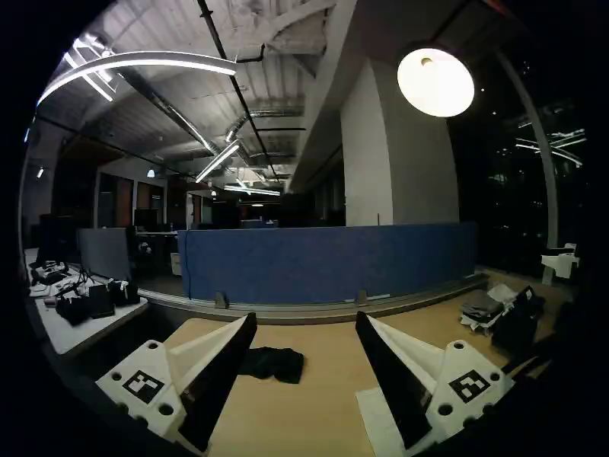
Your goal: Fold towel
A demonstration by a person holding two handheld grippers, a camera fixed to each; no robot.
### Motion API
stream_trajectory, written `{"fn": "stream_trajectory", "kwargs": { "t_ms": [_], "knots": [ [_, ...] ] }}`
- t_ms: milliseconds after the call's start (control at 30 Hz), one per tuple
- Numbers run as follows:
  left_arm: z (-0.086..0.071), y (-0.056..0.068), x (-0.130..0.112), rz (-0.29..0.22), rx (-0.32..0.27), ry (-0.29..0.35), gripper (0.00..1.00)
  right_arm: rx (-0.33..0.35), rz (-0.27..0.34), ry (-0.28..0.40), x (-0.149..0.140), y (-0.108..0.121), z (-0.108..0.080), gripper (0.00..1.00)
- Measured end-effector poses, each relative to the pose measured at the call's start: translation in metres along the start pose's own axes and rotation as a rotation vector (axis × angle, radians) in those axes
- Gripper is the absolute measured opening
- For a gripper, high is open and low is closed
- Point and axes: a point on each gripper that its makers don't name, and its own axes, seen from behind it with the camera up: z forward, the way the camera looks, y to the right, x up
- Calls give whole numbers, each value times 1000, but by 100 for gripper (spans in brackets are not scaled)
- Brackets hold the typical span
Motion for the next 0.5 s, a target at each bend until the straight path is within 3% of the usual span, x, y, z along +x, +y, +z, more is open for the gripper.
{"fn": "stream_trajectory", "kwargs": {
  "t_ms": [200,500],
  "knots": [
    [-4,25,-9,44,-108,-78,97,97,-49,-102,-16,-19,-5,100],
    [-26,71,-52,93,-344,-275,97,339,-131,-351,-63,-63,-26,100]
  ]
}}
